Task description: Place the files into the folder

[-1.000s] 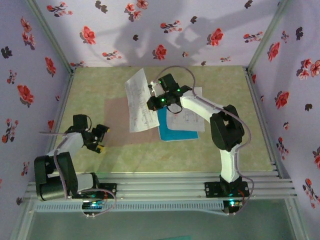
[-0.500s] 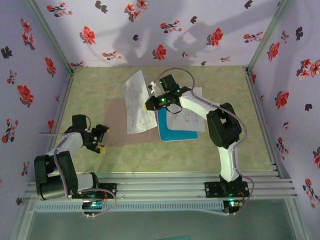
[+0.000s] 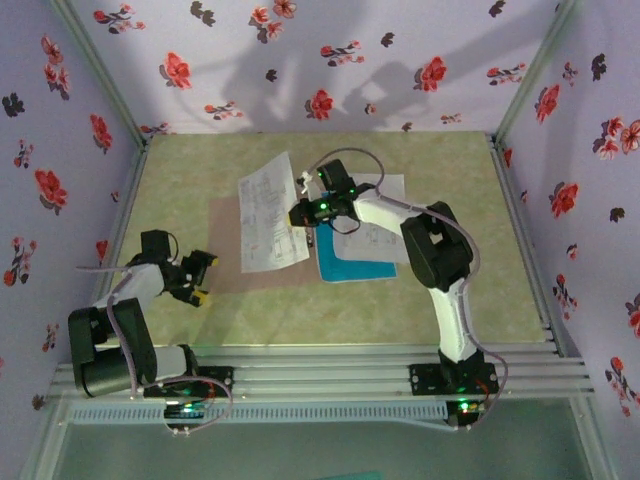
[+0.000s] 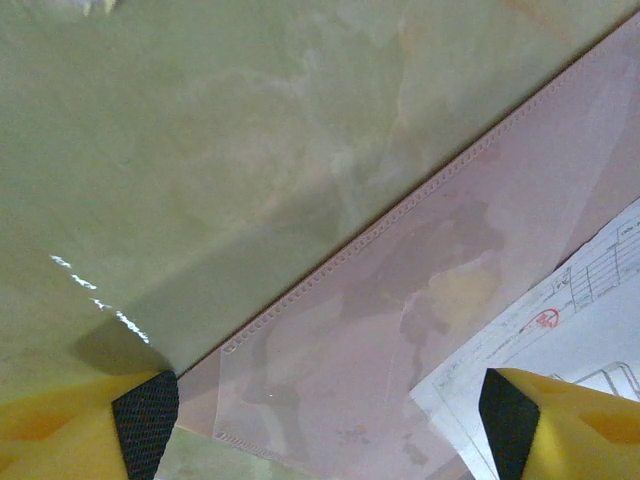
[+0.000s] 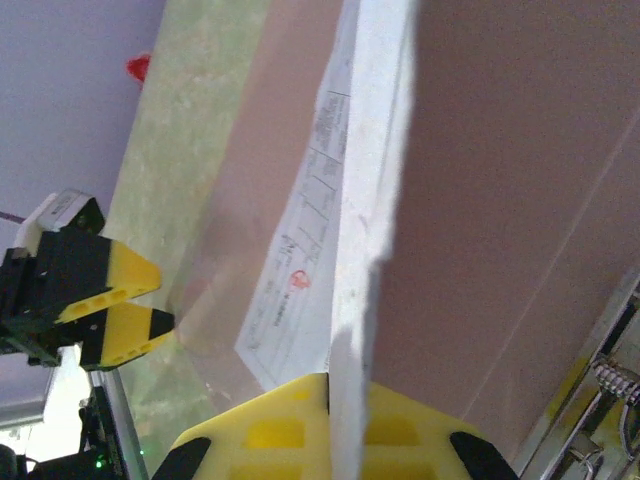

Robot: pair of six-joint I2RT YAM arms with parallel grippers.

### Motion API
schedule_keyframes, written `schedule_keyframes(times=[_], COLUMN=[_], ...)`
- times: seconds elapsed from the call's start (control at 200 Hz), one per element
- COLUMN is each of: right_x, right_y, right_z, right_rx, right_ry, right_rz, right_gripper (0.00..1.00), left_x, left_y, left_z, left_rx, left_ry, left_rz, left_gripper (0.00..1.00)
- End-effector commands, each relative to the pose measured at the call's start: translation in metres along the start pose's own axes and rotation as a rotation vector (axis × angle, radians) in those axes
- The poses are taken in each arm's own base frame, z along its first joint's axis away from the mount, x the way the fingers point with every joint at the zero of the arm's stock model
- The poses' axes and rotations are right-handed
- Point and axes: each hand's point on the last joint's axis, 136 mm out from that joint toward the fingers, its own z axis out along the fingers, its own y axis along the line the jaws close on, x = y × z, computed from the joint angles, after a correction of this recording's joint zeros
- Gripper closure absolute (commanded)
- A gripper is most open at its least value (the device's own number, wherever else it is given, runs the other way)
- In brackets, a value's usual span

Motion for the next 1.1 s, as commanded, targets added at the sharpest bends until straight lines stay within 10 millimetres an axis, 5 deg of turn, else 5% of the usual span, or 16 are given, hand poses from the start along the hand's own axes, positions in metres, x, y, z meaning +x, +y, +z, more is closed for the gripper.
schedule_keyframes(times=[0.0,1.095], right_x=[0.002,0.022], right_y=[-0.015,0.004], right_z=[0.008,0.072], right_rx=[0.018,-0.023], right_ry=[-0.019,-0.009], right_rz=[0.047,0.103], right_gripper=[1.00,1.00], left_x=[-0.002,-0.002], left_y=[0.014,0.019], left_z=[0.009,0.018], left_rx=[-0.041,-0.045], left_ry=[0.000,0.011], left_rz=[0.014,0.005], left_gripper=[0.17,0.18])
